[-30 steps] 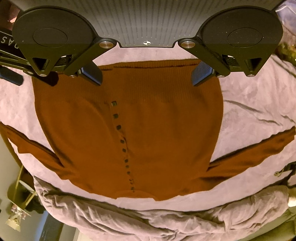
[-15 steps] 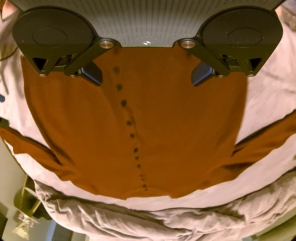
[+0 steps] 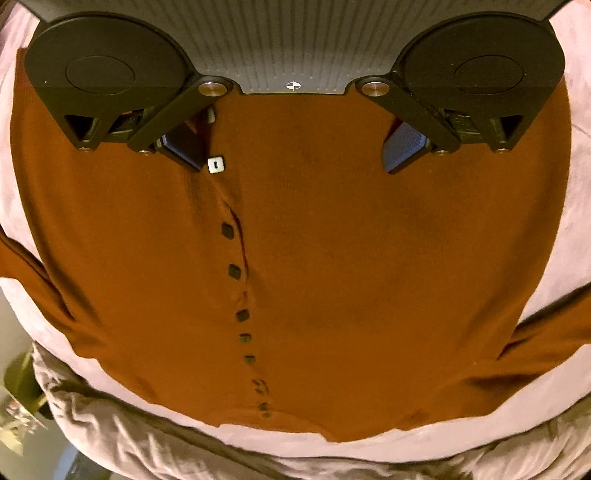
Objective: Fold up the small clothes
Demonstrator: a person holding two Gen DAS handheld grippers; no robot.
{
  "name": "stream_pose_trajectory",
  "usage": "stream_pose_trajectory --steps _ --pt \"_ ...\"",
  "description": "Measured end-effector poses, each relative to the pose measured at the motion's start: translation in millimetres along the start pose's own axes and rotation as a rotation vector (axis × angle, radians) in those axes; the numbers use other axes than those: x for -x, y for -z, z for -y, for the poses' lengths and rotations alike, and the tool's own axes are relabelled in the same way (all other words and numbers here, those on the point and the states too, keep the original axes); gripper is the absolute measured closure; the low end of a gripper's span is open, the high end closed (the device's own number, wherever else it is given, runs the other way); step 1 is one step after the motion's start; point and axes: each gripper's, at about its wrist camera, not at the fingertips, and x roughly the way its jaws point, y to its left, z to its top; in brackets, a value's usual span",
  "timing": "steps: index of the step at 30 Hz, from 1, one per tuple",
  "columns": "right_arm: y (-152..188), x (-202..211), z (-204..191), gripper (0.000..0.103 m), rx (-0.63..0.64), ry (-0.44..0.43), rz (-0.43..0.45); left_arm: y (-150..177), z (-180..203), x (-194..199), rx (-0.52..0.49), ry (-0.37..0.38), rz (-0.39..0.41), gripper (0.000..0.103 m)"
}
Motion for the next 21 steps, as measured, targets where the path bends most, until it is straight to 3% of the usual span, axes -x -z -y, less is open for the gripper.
stream_pose_trajectory --steps 2,5,8,11,13,15,18,20,21 --pt "-7 -9 -1 0.082 -0.014 0.014 0.008 2 0 1 -0.022 0.007 0.000 0.000" --pt "-13 -20 -1 0.094 -0.032 0.012 0.014 0 -7 1 -0.022 0.020 -0.006 0.000" --pt "-16 -24 -8 0.097 -0.001 0.031 0.015 -3 -12 1 -0.005 0.028 -0.016 0.000" --pt "-6 -10 -57 0.097 0.306 0.129 0.078 -8 -12 3 -0.025 0.019 -0.018 0.000" --pt "18 -1 -102 0.097 0.554 0.108 0.116 -13 -13 8 -0.008 0.006 -0.002 0.000" --pt "59 13 -148 0.097 0.807 0.027 0.127 -20 -15 15 0.012 0.011 0.031 0.000" --pt "146 41 -199 0.096 1.215 -0.179 0.110 -39 -18 26 0.024 0.050 0.109 0.000" --pt "205 53 -211 0.093 1.412 -0.320 -0.001 -55 -17 30 0.047 0.098 0.132 0.000" --pt "225 54 -210 0.089 1.454 -0.348 -0.048 -63 -19 30 0.065 0.147 0.133 0.000"
